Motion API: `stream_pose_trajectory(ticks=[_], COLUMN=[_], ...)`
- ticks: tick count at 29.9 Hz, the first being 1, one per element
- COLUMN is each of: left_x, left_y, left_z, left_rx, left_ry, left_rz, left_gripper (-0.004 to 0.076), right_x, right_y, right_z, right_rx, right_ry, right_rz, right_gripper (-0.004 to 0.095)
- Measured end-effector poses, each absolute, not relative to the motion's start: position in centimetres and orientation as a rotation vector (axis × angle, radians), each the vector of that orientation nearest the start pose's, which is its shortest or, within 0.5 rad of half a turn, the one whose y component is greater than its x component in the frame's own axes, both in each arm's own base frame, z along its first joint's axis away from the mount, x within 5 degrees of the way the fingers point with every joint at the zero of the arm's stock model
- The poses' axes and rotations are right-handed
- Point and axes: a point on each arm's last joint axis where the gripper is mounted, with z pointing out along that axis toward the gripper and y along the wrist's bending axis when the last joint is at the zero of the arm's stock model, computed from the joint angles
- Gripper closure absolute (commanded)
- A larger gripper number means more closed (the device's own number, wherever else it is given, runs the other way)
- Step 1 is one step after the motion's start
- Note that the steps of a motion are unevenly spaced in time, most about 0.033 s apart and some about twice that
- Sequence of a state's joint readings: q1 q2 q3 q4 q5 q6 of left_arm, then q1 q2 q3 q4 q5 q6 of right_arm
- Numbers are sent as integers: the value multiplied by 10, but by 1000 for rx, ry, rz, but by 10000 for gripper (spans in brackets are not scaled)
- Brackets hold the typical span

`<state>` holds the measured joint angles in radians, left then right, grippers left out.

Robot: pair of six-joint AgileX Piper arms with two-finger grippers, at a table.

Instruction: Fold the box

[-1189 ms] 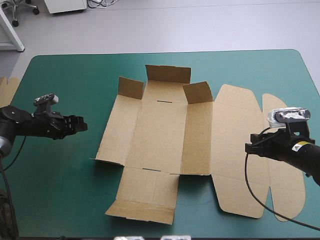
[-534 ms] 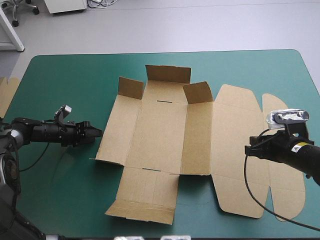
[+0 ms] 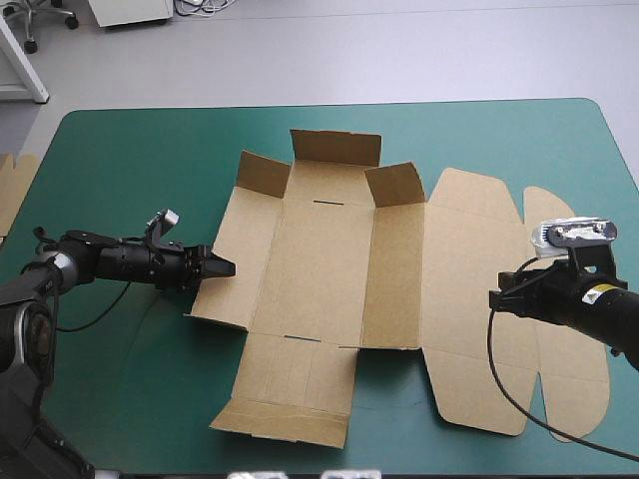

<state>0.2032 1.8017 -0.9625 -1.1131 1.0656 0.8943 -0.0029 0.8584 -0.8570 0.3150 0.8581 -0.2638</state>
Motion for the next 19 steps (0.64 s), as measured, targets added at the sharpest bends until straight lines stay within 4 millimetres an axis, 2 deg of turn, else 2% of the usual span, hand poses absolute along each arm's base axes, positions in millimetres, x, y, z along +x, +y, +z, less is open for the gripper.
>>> stream_pose_trajectory(ticks=[6,12,15,19], left_x=[321,327,327,326], left_y=[-17,-20,-20,-21], left_z=[179,177,177,177], left_rx=[-41,-79,-79,-77], left_ry=[2576,2546,2548,2548], left_rz=[-1206,-1175,-1176,-1180], left_gripper=[365,432,507,672], right_x=[157,157,157,157], right_y=[21,21,21,21], right_z=[345,345,345,345], right_rx=[-178,-178,-178,-177], right_ry=[2298,2298,2300,2303], right_rz=[245,245,246,247], right_gripper=[435,435,435,435])
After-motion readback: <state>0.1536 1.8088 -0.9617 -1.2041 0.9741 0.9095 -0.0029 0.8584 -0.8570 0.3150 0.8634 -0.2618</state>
